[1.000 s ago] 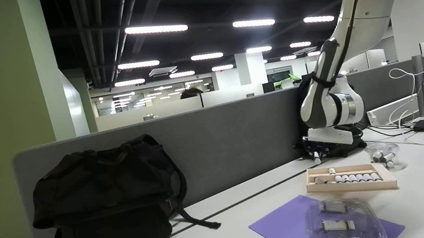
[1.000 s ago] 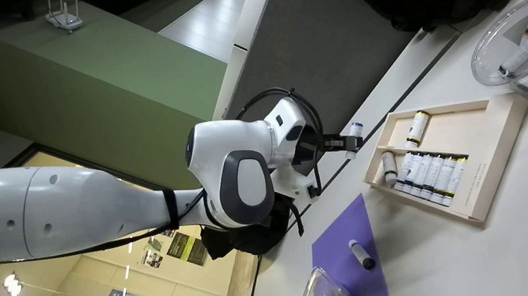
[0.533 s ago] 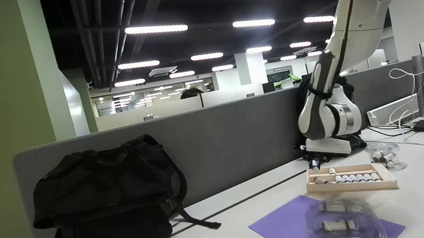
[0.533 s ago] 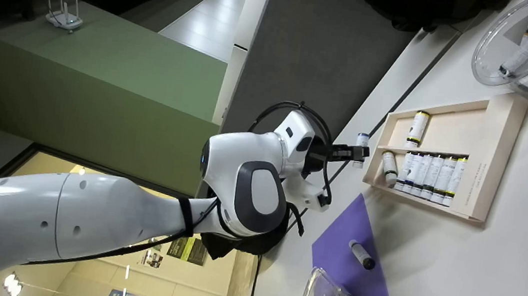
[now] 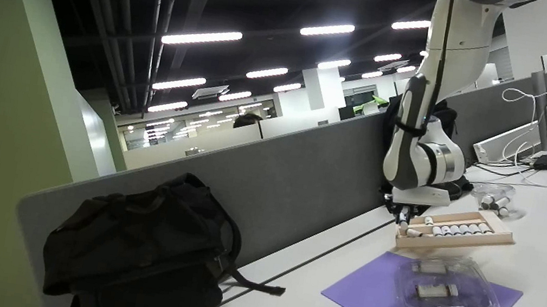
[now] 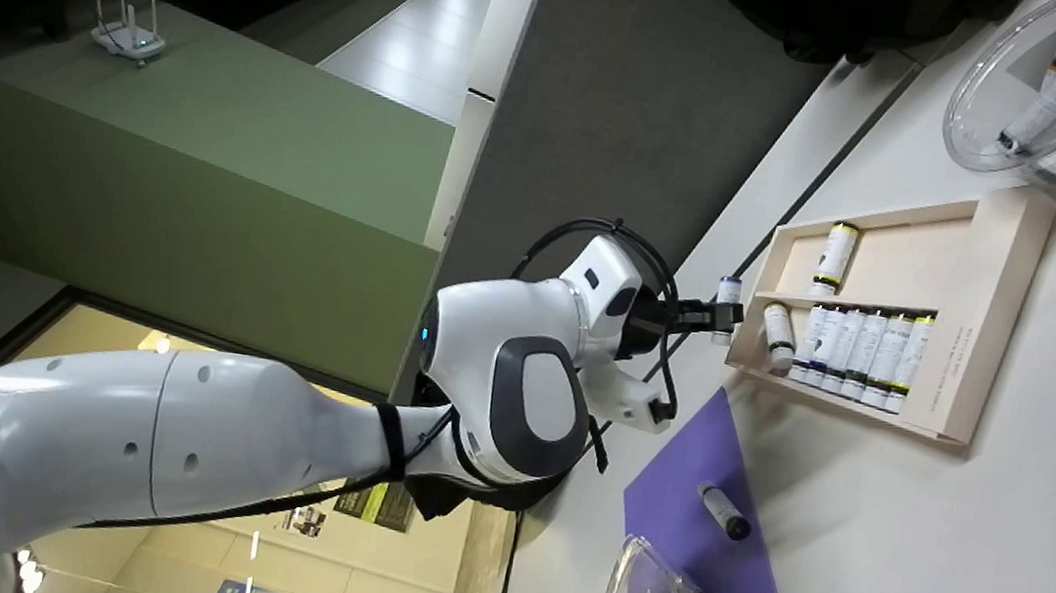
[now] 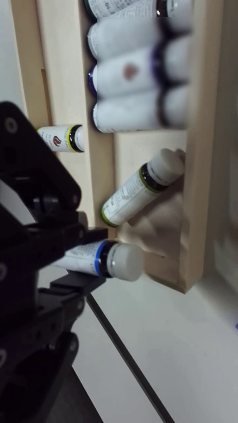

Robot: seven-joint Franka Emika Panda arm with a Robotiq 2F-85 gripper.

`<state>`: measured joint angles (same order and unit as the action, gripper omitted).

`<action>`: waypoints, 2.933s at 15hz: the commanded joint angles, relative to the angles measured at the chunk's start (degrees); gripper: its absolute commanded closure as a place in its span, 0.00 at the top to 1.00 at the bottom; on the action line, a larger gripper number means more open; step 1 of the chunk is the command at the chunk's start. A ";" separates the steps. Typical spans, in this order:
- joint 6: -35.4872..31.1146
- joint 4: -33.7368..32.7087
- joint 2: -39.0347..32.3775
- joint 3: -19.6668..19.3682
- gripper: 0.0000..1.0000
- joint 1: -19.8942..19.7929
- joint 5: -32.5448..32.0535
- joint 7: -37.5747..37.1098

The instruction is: Pick one bottle from the table and put it on the tray

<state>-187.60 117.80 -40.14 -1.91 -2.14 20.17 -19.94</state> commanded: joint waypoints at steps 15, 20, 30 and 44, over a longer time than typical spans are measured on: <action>-1.13 -1.94 -4.12 7.44 0.07 -8.47 -1.84 2.89; 4.97 -0.41 -1.43 5.10 0.07 -6.74 -0.03 1.68; 17.26 0.05 1.41 -2.68 0.07 -2.19 1.38 -1.76; 14.37 6.44 8.86 -9.25 1.00 4.39 1.03 -7.95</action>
<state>-171.32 119.43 -35.77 -8.53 -0.66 21.40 -24.70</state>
